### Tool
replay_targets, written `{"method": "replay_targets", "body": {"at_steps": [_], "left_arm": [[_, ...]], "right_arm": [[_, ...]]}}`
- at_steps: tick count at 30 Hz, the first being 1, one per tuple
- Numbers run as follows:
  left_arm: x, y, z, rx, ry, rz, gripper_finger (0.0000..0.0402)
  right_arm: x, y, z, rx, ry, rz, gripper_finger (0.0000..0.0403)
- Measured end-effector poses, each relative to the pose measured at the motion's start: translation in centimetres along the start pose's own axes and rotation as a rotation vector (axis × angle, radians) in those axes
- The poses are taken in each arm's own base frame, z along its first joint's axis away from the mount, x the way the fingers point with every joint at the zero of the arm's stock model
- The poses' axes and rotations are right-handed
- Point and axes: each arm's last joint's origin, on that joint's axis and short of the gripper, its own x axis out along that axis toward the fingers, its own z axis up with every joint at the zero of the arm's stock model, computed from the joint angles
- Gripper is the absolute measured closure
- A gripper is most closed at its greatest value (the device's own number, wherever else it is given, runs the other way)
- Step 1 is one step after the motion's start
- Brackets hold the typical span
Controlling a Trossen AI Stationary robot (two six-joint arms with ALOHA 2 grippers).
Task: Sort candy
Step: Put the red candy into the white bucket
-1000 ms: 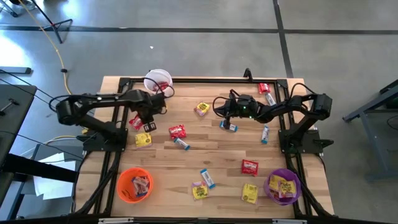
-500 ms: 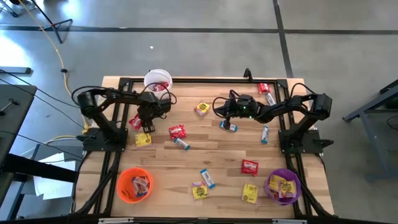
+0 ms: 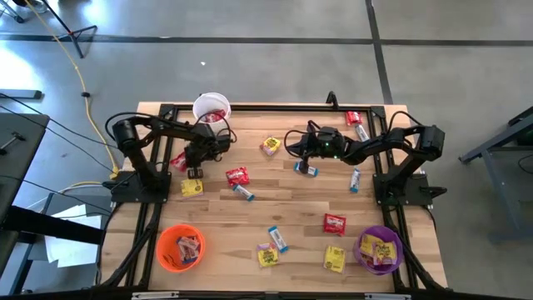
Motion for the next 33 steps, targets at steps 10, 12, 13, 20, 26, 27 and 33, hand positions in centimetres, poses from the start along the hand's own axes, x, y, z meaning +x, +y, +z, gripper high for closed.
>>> {"method": "replay_targets", "body": {"at_steps": [10, 12, 13, 20, 26, 27, 33], "left_arm": [[-3.4, -0.5, 0.1, 0.028, -0.101, 0.071, 0.0400], [-4.8, -0.5, -0.1, 0.028, -0.168, 0.104, 0.0399], [-5.5, -0.5, -0.3, 0.026, -0.196, 0.118, 0.0399], [-11.8, 0.6, -2.0, -0.095, -0.618, 0.199, 0.0401], [-15.8, 3.5, -3.3, -0.332, -1.078, 0.147, 0.0401], [-16.2, 4.0, -3.5, -0.361, -1.121, 0.160, 0.0401], [-15.5, 7.7, -3.8, -0.559, -1.110, 0.267, 0.0401]], "right_arm": [[0.0, 0.0, -0.1, -0.019, 0.010, 0.012, 0.0403], [0.0, 0.1, -0.1, -0.019, 0.012, 0.024, 0.0403], [0.0, 0.1, -0.2, -0.019, 0.015, 0.029, 0.0403], [0.0, 0.1, -0.2, -0.019, 0.022, 0.031, 0.0403], [0.0, 0.1, -0.2, -0.023, 0.022, 0.031, 0.0403], [0.0, 0.1, -0.2, -0.023, 0.022, 0.031, 0.0403], [0.0, 0.1, -0.3, -0.022, 0.029, 0.032, 0.0403]]}}
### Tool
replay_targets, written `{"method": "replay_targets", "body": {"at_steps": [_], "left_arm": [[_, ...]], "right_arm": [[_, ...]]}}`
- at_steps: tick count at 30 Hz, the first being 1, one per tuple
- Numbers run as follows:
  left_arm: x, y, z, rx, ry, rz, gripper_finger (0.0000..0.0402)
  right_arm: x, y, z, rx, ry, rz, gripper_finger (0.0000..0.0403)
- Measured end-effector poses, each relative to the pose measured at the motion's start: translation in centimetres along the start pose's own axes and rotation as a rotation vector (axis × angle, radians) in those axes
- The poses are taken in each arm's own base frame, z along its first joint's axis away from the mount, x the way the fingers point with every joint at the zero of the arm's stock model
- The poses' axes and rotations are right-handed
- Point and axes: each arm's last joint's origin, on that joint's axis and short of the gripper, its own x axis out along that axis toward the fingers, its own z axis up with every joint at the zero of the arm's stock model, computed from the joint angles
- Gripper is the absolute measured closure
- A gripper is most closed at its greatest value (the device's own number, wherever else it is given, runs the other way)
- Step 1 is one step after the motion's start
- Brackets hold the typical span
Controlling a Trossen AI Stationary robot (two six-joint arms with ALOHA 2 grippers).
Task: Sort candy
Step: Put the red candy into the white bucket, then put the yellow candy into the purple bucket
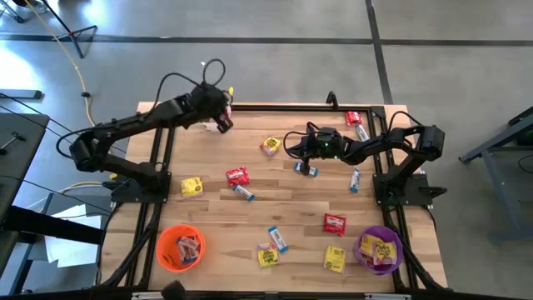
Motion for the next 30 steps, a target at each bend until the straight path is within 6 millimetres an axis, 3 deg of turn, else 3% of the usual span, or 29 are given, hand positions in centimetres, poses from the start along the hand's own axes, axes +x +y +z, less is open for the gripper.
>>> {"method": "replay_targets", "body": {"at_steps": [6, 12, 22, 25, 30], "left_arm": [[3.1, 2.2, -1.2, -0.069, 0.119, 0.095, 0.0401], [6.0, 2.4, -2.1, -0.051, 0.200, 0.091, 0.0395], [6.5, 1.6, -0.9, -0.033, 0.084, 0.081, 0.0304], [6.9, 0.9, -1.7, -0.025, 0.074, 0.068, 0.0280], [7.0, -0.3, -3.3, -0.025, 0.013, 0.068, 0.0261]], "right_arm": [[0.0, 0.0, 0.0, 0.007, 0.000, 0.000, 0.0403], [0.0, 0.0, 0.0, 0.007, 0.000, 0.000, 0.0403], [0.0, 0.0, 0.0, 0.111, 0.002, -0.017, 0.0399], [0.1, -0.2, 0.1, 0.171, 0.010, -0.047, 0.0371], [0.8, -0.5, 1.2, 0.225, 0.045, -0.073, 0.0284]]}}
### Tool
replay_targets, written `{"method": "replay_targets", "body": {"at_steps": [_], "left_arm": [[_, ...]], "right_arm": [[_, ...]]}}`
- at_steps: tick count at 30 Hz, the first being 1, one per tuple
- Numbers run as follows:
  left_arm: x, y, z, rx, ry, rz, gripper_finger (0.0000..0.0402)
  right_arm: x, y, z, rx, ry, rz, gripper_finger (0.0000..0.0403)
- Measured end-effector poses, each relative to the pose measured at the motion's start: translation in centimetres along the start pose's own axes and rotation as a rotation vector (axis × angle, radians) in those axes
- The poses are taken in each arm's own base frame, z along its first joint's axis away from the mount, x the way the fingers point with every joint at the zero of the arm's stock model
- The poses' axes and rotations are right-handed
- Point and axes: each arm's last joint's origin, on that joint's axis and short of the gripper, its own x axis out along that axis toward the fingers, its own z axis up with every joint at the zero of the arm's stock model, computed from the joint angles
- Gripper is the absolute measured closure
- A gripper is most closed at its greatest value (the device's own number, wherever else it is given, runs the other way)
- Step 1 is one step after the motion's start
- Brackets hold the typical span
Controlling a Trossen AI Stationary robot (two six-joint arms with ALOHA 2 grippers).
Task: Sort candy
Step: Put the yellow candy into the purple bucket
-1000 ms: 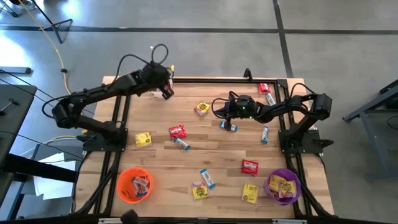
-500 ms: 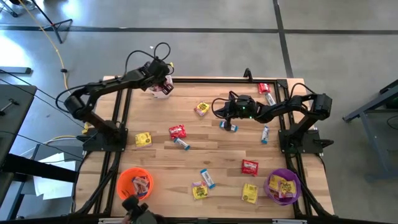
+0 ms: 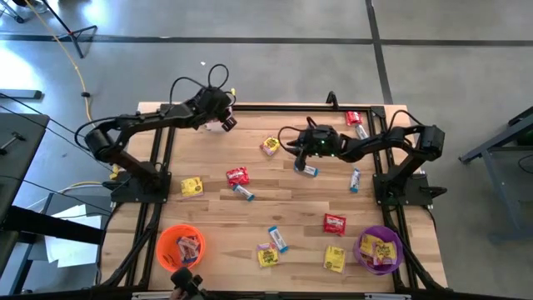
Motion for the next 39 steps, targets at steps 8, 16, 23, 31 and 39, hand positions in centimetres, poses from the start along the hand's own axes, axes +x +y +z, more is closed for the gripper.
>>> {"method": "replay_targets", "body": {"at_steps": [8, 16, 23, 31, 39], "left_arm": [[-3.8, -0.3, -0.2, -0.033, -0.216, -0.010, 0.0258], [-7.5, -0.6, -1.9, -0.082, -0.468, -0.211, 0.0258], [-8.5, -1.3, -4.7, -0.158, -0.691, -0.455, 0.0258], [-8.3, -1.8, -7.0, -0.178, -0.726, -0.492, 0.0259], [-7.9, -2.2, -8.0, -0.165, -0.698, -0.495, 0.0259]], "right_arm": [[1.6, 0.0, 2.2, 0.020, 0.085, -0.080, 0.0194], [5.0, -0.7, 2.5, 0.093, 0.213, -0.108, 0.0190], [6.7, -2.2, 3.4, 0.142, 0.324, -0.183, 0.0190], [7.3, -4.1, 2.9, 0.317, 0.385, -0.123, 0.0190], [8.2, -4.3, 1.7, 0.381, 0.402, -0.149, 0.0195]]}}
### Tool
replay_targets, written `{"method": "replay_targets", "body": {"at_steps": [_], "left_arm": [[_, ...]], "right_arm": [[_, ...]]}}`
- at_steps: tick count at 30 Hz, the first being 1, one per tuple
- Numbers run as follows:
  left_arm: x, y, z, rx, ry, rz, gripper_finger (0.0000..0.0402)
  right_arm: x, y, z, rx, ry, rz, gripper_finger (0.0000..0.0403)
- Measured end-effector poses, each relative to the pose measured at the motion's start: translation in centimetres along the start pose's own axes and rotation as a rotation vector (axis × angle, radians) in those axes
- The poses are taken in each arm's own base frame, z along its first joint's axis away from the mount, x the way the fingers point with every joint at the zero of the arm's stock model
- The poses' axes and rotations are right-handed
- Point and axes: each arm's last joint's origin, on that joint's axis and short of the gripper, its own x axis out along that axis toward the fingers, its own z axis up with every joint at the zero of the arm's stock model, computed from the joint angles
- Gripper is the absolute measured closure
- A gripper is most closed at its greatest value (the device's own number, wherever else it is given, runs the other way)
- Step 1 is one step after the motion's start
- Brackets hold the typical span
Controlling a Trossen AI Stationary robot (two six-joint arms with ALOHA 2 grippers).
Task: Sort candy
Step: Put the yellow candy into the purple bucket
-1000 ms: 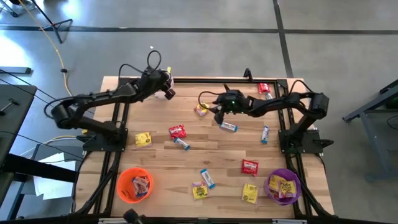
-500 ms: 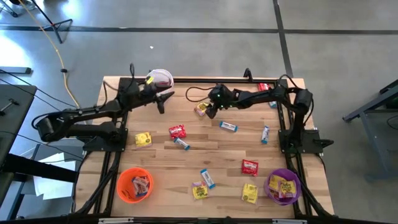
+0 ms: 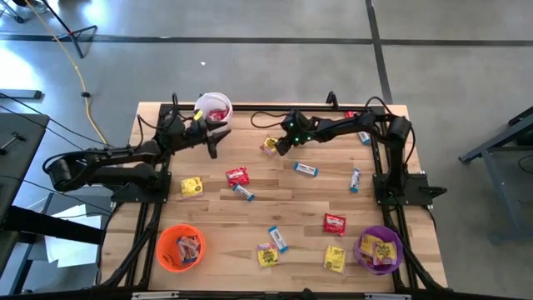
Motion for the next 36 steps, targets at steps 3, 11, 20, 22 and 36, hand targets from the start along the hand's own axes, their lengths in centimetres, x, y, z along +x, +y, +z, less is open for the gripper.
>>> {"method": "replay_targets", "body": {"at_steps": [3, 11, 20, 22, 36], "left_arm": [[-0.1, -0.1, -0.4, -0.009, 0.011, -0.008, 0.0259], [-0.3, -0.2, -1.0, -0.029, 0.027, -0.034, 0.0259], [-0.3, -0.2, -1.0, -0.031, 0.032, -0.036, 0.0259], [-0.3, -0.2, -1.0, -0.031, 0.032, -0.037, 0.0259], [-0.3, -0.2, -1.0, -0.018, 0.028, -0.054, 0.0259]], "right_arm": [[0.3, 0.2, -0.1, -0.011, -0.013, -0.022, 0.0212], [0.4, 0.5, -0.1, -0.089, -0.042, -0.051, 0.0332], [-1.1, 2.2, 0.3, -0.204, -0.064, -0.019, 0.0391], [-2.0, 2.8, 0.5, -0.227, -0.079, -0.017, 0.0399], [-3.6, 4.3, 0.3, -0.158, -0.066, -0.025, 0.0328]]}}
